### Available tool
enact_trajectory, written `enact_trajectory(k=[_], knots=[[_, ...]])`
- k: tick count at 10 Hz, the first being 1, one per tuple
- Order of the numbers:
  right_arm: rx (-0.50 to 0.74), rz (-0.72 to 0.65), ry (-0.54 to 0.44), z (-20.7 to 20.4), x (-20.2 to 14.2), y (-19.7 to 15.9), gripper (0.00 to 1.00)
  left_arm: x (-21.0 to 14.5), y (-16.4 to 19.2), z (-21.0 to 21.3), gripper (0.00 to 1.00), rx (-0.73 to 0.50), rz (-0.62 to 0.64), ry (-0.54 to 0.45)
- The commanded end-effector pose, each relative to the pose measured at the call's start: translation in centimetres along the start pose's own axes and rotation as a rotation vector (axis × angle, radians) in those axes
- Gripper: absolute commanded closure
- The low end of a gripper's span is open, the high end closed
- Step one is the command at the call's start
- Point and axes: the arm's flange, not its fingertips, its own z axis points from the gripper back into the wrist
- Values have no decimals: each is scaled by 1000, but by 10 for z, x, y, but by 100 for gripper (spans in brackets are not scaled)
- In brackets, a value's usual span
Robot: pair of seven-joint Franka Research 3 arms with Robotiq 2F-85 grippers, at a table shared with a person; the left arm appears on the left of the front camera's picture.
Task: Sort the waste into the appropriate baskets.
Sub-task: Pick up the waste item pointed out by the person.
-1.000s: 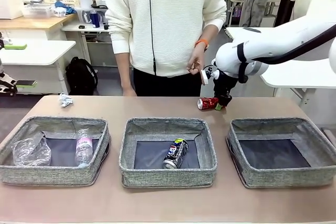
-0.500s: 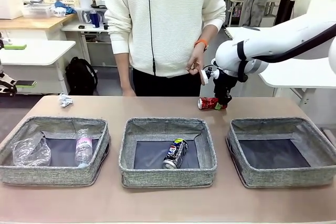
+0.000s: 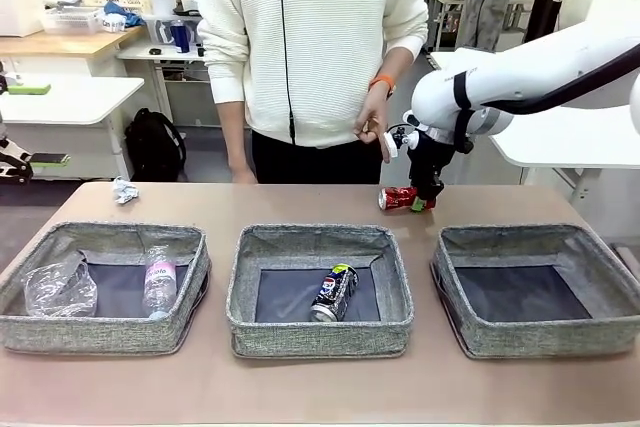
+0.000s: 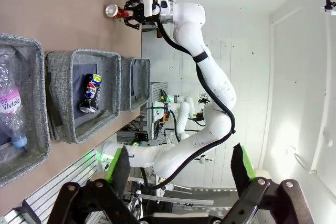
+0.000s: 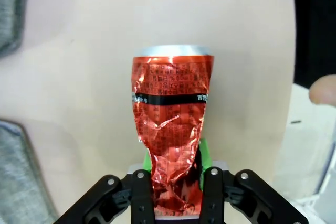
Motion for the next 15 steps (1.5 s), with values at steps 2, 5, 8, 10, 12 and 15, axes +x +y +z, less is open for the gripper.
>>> enact_trajectory(k=[2,5,8,10,12,15], knots=[[-60,-183,183,69,23,103,100,-1,-3,0,0,-14,-4,3],[-187,-211,262,97,27,189,100,-1,-3,0,0,-14,-4,3],[-125,-202,228,105,28,165,100,-1,-3,0,0,-14,-4,3],[-163,-219,218,104,29,189,65,-1,-3,0,0,-14,-4,3],[-230,-317,188,151,75,194,65,-1,-3,0,0,-14,-4,3],[-140,-1047,88,235,159,227,65,-1,-3,0,0,-14,-4,3]])
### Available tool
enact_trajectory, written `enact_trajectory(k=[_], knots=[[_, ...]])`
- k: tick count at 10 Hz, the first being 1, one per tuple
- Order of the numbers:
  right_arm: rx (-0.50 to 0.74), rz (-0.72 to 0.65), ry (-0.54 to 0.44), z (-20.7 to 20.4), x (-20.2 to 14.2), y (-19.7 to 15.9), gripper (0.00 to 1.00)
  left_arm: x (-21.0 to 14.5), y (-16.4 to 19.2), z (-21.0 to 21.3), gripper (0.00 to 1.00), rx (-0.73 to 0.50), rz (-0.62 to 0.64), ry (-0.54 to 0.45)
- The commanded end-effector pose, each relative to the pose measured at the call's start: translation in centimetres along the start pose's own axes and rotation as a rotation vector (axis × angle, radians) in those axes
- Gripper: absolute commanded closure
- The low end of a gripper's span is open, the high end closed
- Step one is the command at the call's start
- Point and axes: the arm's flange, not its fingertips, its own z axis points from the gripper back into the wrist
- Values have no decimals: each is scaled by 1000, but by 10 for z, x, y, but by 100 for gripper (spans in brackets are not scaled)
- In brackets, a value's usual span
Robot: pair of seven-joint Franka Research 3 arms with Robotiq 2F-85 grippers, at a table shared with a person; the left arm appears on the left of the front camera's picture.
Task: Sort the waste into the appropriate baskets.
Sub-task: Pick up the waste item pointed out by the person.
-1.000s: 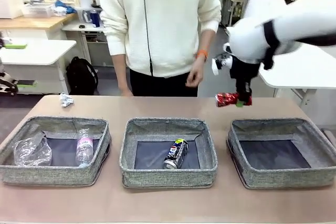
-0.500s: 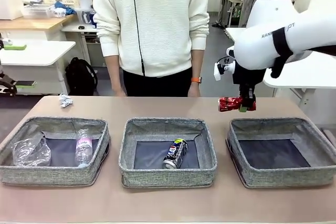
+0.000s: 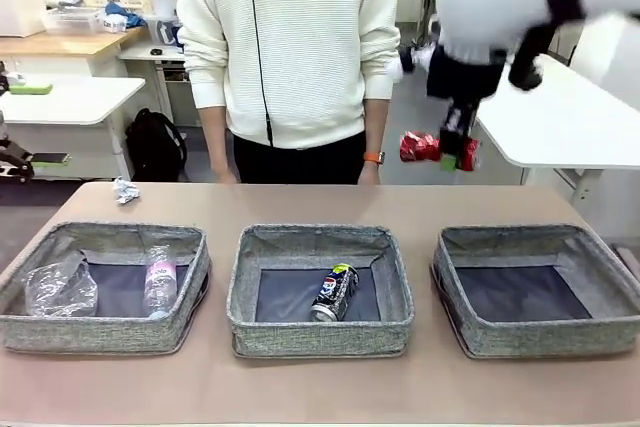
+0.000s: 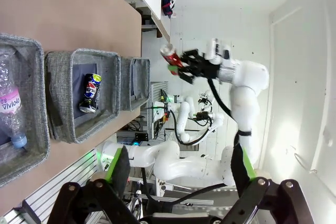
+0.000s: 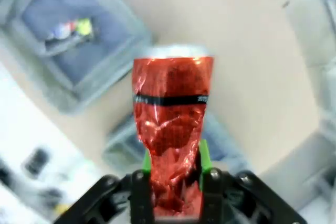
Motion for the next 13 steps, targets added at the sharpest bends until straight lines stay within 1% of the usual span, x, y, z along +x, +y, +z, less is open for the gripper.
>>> enact_trajectory(k=[1,3,4,5,6,9,10,11,12,13], knots=[[45,-336,-72,42,31,43,65,-1,-3,0,0,-14,-3,2],[1,-380,-186,65,36,85,65,-1,-3,0,0,-14,-3,2],[-113,-362,-251,69,40,112,65,-1,-3,0,0,-14,-3,2],[-199,-317,-277,65,48,132,65,-1,-3,0,0,-14,-3,2],[18,-364,-184,85,41,99,65,-1,-3,0,0,-14,-3,2],[18,-364,-184,85,41,99,65,-1,-3,0,0,-14,-3,2],[-27,-369,-202,79,44,107,65,-1,-3,0,0,-14,-3,2],[6,-483,-160,98,52,122,65,-1,-3,0,0,-14,-3,2],[-33,-584,-101,122,58,135,65,-1,-3,0,0,-14,-3,2],[-53,-642,-83,146,62,148,65,-1,-3,0,0,-14,-3,2]])
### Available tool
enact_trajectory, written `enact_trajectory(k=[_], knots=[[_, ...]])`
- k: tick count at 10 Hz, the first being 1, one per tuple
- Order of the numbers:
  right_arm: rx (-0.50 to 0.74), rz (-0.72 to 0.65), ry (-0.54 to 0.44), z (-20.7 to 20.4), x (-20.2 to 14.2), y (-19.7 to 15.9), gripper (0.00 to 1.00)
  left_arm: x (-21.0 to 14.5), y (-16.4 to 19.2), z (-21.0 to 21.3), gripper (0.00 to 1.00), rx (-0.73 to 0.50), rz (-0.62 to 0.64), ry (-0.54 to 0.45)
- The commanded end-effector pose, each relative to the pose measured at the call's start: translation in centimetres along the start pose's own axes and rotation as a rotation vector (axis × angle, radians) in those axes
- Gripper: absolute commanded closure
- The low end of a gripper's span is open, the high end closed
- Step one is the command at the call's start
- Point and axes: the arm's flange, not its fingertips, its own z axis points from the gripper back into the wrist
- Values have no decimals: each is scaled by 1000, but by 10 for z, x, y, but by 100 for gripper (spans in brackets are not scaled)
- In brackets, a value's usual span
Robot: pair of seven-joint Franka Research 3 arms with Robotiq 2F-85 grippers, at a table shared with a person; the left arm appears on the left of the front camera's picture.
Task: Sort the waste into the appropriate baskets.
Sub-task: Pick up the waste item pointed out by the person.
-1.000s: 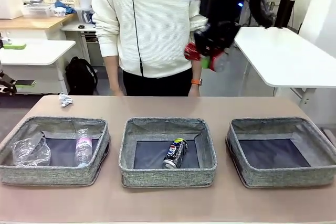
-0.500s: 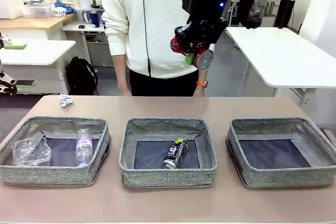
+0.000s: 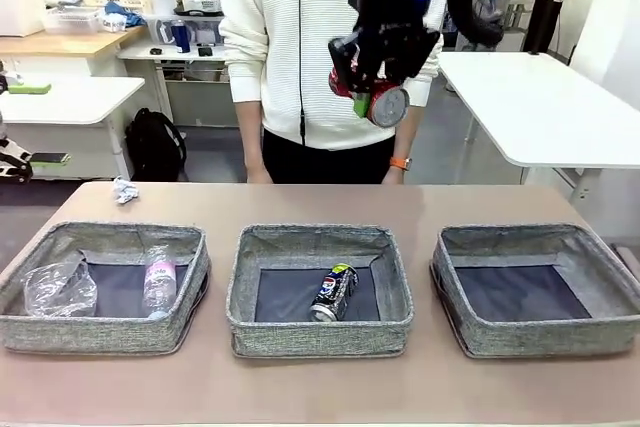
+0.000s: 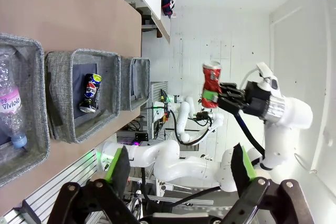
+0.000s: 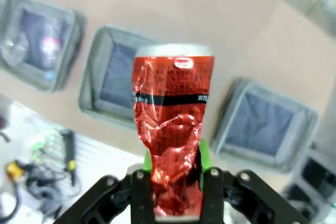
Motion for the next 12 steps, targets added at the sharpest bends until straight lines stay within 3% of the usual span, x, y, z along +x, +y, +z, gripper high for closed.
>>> enact_trajectory(k=[1,4,6,8,12], knots=[[-52,-153,42,50,12,32,65,-1,-3,0,0,-14,-4,2],[18,-348,47,82,6,70,65,-1,-3,0,0,-14,-4,2],[-3,-472,22,94,0,84,65,-1,-3,0,0,-14,-4,2],[8,-533,37,96,-1,89,65,-1,-3,0,0,-14,-4,2],[26,-505,37,89,-5,83,65,-1,-3,0,0,-14,-4,2]])
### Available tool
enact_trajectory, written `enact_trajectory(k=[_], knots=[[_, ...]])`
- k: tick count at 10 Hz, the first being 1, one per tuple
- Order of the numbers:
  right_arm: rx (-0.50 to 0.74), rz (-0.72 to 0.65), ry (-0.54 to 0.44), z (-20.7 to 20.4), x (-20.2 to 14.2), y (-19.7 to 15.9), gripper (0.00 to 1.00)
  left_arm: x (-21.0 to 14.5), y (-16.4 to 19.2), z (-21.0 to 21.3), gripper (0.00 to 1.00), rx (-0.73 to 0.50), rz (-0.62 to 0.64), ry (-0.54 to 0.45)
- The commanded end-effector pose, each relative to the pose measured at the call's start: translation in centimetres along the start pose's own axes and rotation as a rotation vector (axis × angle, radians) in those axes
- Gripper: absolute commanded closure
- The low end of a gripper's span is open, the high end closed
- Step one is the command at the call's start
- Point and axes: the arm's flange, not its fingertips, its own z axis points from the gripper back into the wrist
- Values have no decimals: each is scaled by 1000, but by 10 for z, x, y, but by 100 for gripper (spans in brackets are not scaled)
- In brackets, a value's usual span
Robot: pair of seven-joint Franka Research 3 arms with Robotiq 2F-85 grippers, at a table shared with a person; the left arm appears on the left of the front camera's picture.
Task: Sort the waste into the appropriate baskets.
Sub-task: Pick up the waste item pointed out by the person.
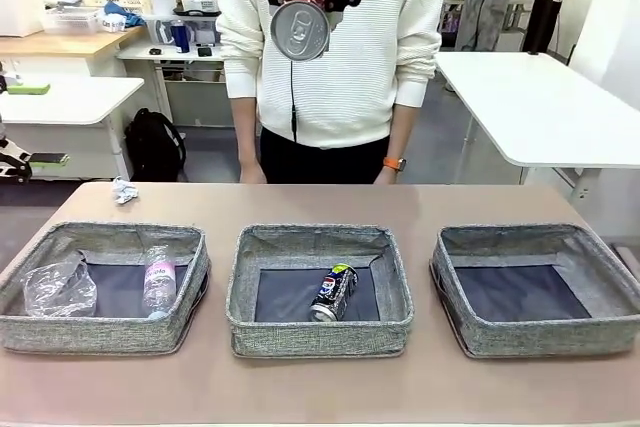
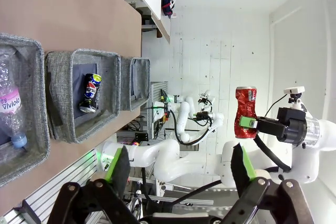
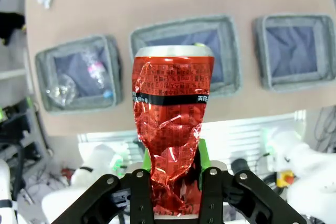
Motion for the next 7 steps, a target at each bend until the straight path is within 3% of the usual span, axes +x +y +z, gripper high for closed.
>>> enact_trajectory(k=[1,7], knots=[[3,0,3,1,-1,-1,65,-1,-3,0,0,-14,-4,2],[3,0,3,1,-1,-1,65,-1,-3,0,0,-14,-4,2]])
